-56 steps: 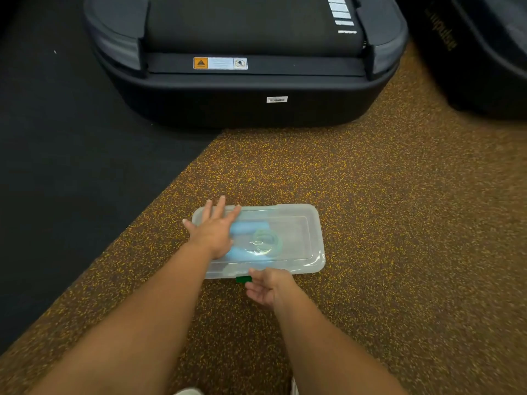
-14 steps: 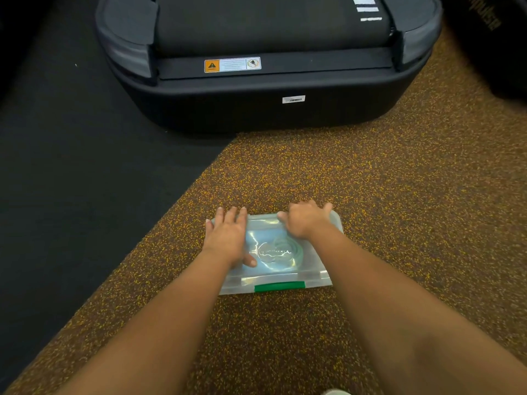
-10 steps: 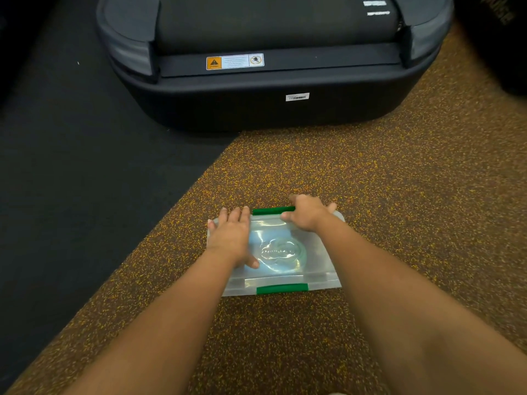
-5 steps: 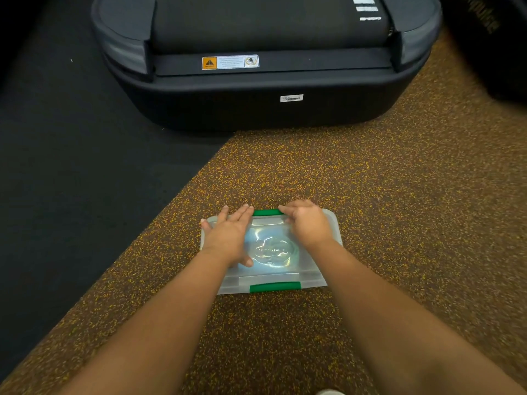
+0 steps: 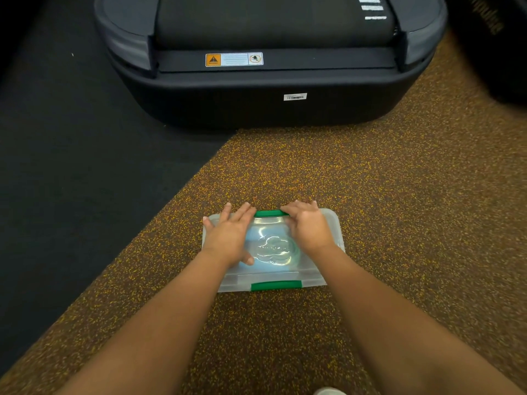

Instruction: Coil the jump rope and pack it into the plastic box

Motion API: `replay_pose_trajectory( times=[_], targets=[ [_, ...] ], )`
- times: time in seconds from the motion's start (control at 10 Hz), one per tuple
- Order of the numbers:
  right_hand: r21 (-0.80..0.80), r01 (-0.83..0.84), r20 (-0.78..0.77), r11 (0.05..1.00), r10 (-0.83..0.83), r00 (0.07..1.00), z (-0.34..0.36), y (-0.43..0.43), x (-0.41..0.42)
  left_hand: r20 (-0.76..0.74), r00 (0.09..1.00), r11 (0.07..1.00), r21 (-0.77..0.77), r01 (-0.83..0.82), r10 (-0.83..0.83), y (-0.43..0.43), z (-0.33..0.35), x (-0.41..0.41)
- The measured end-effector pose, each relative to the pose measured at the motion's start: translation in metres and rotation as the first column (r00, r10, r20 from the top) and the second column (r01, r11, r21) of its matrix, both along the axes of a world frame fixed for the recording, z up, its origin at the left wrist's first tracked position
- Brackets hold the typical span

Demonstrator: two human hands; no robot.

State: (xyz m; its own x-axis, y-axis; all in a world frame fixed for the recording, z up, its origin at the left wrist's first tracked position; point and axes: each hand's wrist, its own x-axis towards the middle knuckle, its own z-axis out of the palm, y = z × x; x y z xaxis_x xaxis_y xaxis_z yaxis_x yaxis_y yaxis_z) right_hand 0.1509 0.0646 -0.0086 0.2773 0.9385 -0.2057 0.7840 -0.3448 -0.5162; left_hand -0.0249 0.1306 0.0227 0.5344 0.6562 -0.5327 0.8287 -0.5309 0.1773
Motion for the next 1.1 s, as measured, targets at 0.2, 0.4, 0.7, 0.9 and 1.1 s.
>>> replay_pose_trajectory(
  times=[0.2,0.4,0.7,0.9,1.1],
  targets=[
    [-0.166,-0.131,0.184,0.977,0.161,0.970,0.014,-0.031,-0.005,-0.013,0.999,0.998,0.037,-0.048,0.048,-0.007,-0.001,-0.008],
    [-0.299,-0.001,0.248,0.954,0.079,0.965,0.020,-0.053,0.006,0.017,0.978,0.978,0.011,-0.210,0.210,-0.021,-0.002,-0.031],
    [-0.370,0.445,0.070,0.815,-0.453,0.889,0.027,-0.073,0.009,0.103,0.805,0.812,-0.088,-0.577,0.584,-0.035,-0.003,-0.041],
    [-0.392,0.455,0.066,0.800,-0.469,0.881,0.028,-0.069,0.011,0.091,0.804,0.809,-0.100,-0.579,0.587,-0.029,-0.004,-0.042],
    [-0.448,0.447,0.077,0.774,-0.465,0.882,0.033,-0.057,0.013,0.114,0.814,0.820,-0.017,-0.572,0.570,-0.021,0.003,-0.035]
  ],
)
